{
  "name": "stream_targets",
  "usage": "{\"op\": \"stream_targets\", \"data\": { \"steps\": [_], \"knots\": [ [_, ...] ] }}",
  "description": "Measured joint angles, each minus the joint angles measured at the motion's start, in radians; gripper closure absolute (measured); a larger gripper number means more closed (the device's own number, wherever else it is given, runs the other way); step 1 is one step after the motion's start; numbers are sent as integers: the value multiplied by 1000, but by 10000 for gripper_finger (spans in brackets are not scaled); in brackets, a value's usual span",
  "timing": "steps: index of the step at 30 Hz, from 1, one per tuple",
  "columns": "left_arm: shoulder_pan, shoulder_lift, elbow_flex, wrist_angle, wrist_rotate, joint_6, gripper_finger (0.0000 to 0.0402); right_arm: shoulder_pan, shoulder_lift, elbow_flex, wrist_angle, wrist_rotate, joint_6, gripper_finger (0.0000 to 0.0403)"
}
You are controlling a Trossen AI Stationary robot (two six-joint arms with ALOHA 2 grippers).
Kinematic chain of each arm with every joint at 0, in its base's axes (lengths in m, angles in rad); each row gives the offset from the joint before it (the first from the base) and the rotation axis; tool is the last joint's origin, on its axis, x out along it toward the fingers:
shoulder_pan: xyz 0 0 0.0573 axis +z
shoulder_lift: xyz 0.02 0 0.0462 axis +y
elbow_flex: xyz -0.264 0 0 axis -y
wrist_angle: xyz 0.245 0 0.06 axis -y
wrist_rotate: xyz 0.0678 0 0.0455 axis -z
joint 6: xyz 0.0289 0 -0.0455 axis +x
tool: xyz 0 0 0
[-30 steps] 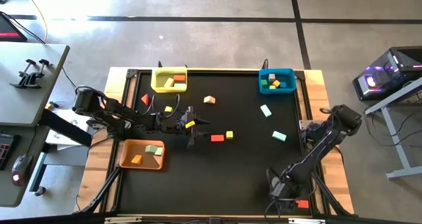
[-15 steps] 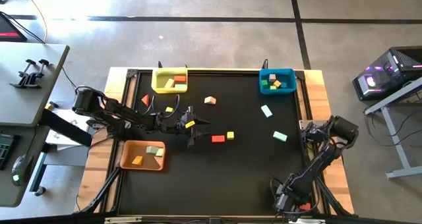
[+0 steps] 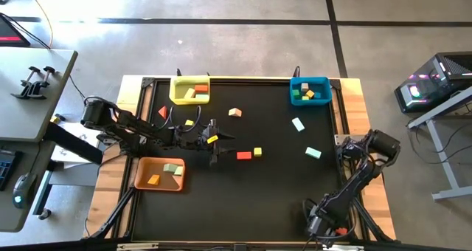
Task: Sort blocks by size
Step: Put the orange wooden block into the yellow bin
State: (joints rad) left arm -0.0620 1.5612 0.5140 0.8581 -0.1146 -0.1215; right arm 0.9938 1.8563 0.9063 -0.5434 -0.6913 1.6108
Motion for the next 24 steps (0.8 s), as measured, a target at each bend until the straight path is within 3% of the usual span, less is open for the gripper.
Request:
{"op": "stream_targets", "data": {
  "steps": [5, 9, 14, 18, 21, 24],
  "knots": [
    [0, 0, 0, 2, 1, -5, 183, -47, 5, 62, -99, 28, -150, 274],
    [0, 0, 0, 4, 2, -6, 183, -86, -3, 141, -249, 171, -288, 274],
    [-4, 0, 0, 8, 3, -6, 183, -133, -109, 173, -239, 545, -383, 267],
    [-20, 0, 0, 8, 3, 27, 183, -168, -251, 82, -141, 887, -416, 265],
    [-44, 0, 0, 15, 3, 98, 183, -191, -354, -39, 23, 1144, -484, 264],
    [-77, 0, 0, 48, -1, 192, 183, -233, -424, -190, 304, 1341, -610, 263]
  ]
}}
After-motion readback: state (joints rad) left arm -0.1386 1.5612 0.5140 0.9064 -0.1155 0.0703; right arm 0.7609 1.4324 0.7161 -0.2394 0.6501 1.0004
